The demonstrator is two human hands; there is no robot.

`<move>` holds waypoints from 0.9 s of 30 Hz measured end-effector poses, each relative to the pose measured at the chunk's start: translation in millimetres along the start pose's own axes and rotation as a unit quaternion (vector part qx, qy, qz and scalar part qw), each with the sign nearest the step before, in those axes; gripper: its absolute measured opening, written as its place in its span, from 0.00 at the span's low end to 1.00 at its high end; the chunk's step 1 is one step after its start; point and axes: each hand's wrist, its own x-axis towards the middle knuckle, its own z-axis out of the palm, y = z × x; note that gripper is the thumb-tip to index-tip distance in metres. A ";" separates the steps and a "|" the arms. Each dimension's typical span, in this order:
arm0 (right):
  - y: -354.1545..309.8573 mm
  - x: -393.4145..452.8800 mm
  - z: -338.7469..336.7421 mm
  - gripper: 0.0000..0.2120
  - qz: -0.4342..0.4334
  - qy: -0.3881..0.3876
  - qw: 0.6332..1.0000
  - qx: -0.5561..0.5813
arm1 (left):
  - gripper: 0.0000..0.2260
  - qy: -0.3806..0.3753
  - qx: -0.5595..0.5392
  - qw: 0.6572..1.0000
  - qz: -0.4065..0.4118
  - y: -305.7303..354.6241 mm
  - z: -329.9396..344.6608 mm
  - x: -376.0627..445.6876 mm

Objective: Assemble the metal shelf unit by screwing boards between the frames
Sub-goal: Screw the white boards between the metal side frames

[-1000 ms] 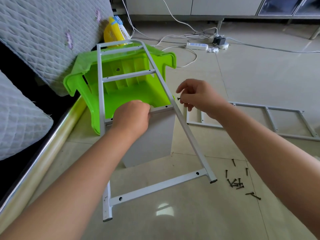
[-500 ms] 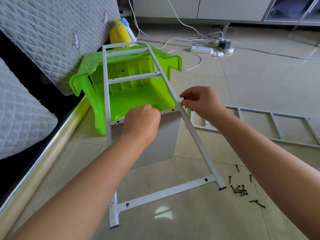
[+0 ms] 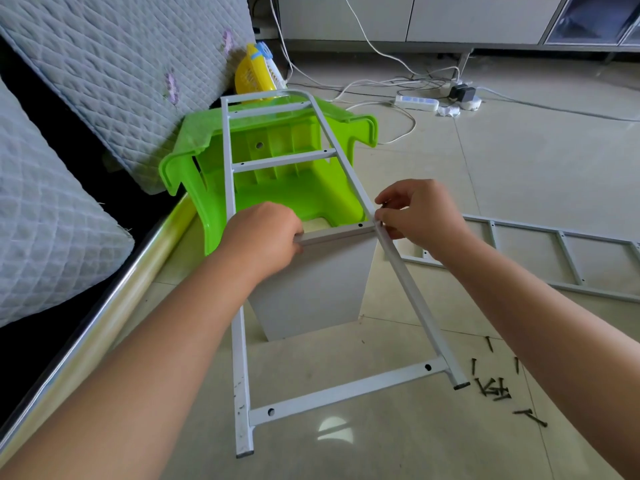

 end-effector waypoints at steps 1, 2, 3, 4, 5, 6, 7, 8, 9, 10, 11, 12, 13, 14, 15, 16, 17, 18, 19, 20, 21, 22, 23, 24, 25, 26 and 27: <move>-0.2 -0.5 0.3 0.05 0.004 0.002 1.000 0.002 | 0.18 -0.008 -0.005 1.000 -0.003 -1.3 -0.9 0.5; -0.5 -1.0 0.6 0.06 0.003 0.006 1.000 -0.005 | 0.20 -0.013 -0.011 1.000 -0.004 -2.1 -1.6 1.0; -1.3 -2.1 1.4 0.06 -0.002 0.011 1.000 -0.018 | 0.21 -0.016 -0.017 1.000 -0.003 -2.4 -2.1 1.3; -1.9 -3.4 2.4 0.07 -0.010 0.018 0.999 -0.034 | 0.22 -0.018 -0.021 1.000 -0.002 -2.1 -3.0 1.1; -2.5 -5.0 3.6 0.07 -0.020 0.027 0.998 -0.054 | 0.22 -0.019 -0.023 1.000 -0.001 -2.0 -3.4 1.0; -2.6 -6.5 4.6 0.08 -0.032 0.036 0.996 -0.078 | 0.22 -0.020 -0.024 0.999 0.000 -1.5 -4.3 0.3; -3.0 -8.4 5.7 0.09 -0.046 0.045 0.993 -0.101 | 0.22 -0.021 -0.025 0.999 0.001 -1.1 -5.0 -0.3; -3.3 -10.2 6.5 0.09 -0.056 0.051 0.990 -0.120 | 0.21 -0.022 -0.025 0.999 0.002 -0.7 -5.7 -1.0; -3.7 -11.8 7.3 0.10 -0.062 0.054 0.988 -0.132 | 0.21 -0.023 -0.025 0.999 0.002 -0.7 -6.1 -1.5; -3.6 -12.7 8.0 0.10 -0.064 0.056 0.987 -0.138 | 0.21 -0.025 -0.026 0.999 0.001 -1.0 -6.2 -2.0; -3.4 -13.4 8.4 0.10 -0.065 0.057 0.986 -0.140 | 0.21 -0.026 -0.028 0.999 0.000 -1.3 -6.0 -2.4; -3.3 -13.7 8.6 0.10 -0.066 0.058 0.986 -0.142 | 0.21 -0.026 -0.030 0.999 0.000 -1.7 -5.7 -2.6; -3.2 -13.9 8.9 0.10 -0.067 0.059 0.986 -0.144 | 0.21 -0.025 -0.031 0.999 0.002 -2.2 -5.0 -2.5; -3.0 -13.9 8.9 0.10 -0.067 0.059 0.985 -0.147 | 0.22 -0.023 -0.030 0.999 0.003 -2.2 -4.6 -2.6; -2.7 -13.9 8.9 0.10 -0.065 0.058 0.985 -0.148 | 0.22 -0.021 -0.029 0.999 0.005 -2.4 -3.7 -2.6; -2.5 -13.9 8.8 0.10 -0.063 0.058 0.985 -0.148 | 0.22 -0.018 -0.028 0.999 0.006 -2.5 -3.0 -2.5; -2.7 -13.7 8.8 0.10 -0.060 0.057 0.986 -0.148 | 0.22 -0.016 -0.027 0.999 0.007 -2.9 -2.3 -2.1; -3.0 -13.7 8.8 0.11 -0.057 0.056 0.986 -0.148 | 0.22 -0.016 -0.024 1.000 0.005 -3.3 -2.0 -1.9; -3.7 -13.8 8.8 0.11 -0.055 0.054 0.986 -0.149 | 0.22 -0.017 -0.021 1.000 0.005 -3.5 -2.0 -1.9; -4.5 -13.9 9.1 0.11 -0.054 0.053 0.985 -0.152 | 0.22 -0.015 -0.019 1.000 0.006 -3.4 -1.7 -1.7; -5.7 -14.4 9.4 0.12 -0.054 0.053 0.985 -0.157 | 0.22 -0.015 -0.016 1.000 0.006 -3.4 -1.3 -1.5; -6.6 -15.1 9.8 0.12 -0.056 0.053 0.983 -0.164 | 0.22 -0.015 -0.013 1.000 0.006 -3.9 -0.4 -1.5; -7.6 -16.2 10.4 0.12 -0.059 0.053 0.982 -0.170 | 0.21 -0.015 -0.011 1.000 0.006 -4.8 0.9 -1.4; -8.1 -17.4 10.8 0.13 -0.063 0.052 0.981 -0.175 | 0.20 -0.014 -0.013 1.000 0.009 -5.4 2.3 -1.7; -8.4 -18.7 11.0 0.13 -0.068 0.052 0.980 -0.181 | 0.17 -0.014 -0.013 1.000 0.014 -6.3 3.7 -2.3; -8.1 -19.5 10.7 0.13 -0.071 0.051 0.979 -0.184 | 0.15 -0.014 -0.014 1.000 0.020 -7.4 5.3 -3.2; -7.5 -19.8 10.2 0.13 -0.071 0.051 0.979 -0.183 | 0.13 -0.012 -0.016 0.999 0.025 -8.8 7.4 -4.3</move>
